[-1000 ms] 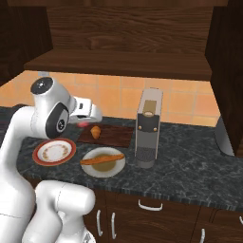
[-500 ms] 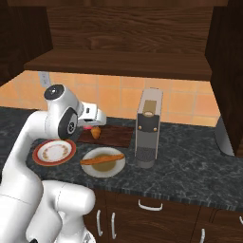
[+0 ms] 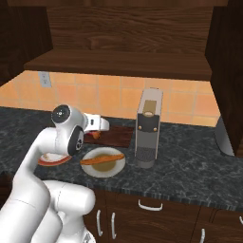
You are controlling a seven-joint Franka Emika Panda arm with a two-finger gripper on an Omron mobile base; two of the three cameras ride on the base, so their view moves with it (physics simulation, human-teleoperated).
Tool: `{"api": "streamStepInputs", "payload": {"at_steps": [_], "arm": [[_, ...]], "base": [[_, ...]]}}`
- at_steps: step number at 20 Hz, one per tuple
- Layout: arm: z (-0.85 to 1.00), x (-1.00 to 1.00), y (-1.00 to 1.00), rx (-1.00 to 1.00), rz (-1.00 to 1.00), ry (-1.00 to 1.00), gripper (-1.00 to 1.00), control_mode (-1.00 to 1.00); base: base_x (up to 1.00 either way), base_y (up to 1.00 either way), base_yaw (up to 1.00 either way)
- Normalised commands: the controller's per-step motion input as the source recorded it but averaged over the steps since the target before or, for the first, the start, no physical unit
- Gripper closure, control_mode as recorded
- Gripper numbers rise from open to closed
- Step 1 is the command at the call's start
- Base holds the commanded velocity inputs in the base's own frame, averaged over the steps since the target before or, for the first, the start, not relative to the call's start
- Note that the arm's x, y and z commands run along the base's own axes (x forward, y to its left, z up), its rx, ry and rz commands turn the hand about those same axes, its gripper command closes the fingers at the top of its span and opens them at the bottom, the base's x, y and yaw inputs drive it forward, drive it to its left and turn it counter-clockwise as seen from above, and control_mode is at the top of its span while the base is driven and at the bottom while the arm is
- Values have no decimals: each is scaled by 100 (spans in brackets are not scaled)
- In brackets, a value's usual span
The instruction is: From the different types of pastries on the counter, select a croissant and place it on the cutting board. Then retrieve a jar of jam from the cabinet and place it alongside the croissant on the cutting board.
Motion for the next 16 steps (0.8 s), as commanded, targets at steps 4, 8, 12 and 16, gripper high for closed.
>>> {"api": "streamStepInputs", "payload": {"at_steps": [4,8,12,16], "arm": [[-11,61,0,0,2,-3,100,-100],[-3,90,3,1,0,4,100,-100],[-24,87,0,5,0,13,100,-100],[-40,30,-1,10,0,13,100,-100]], "base": [[0,0,0],[0,0,0],[0,0,0],[0,0,0]]}}
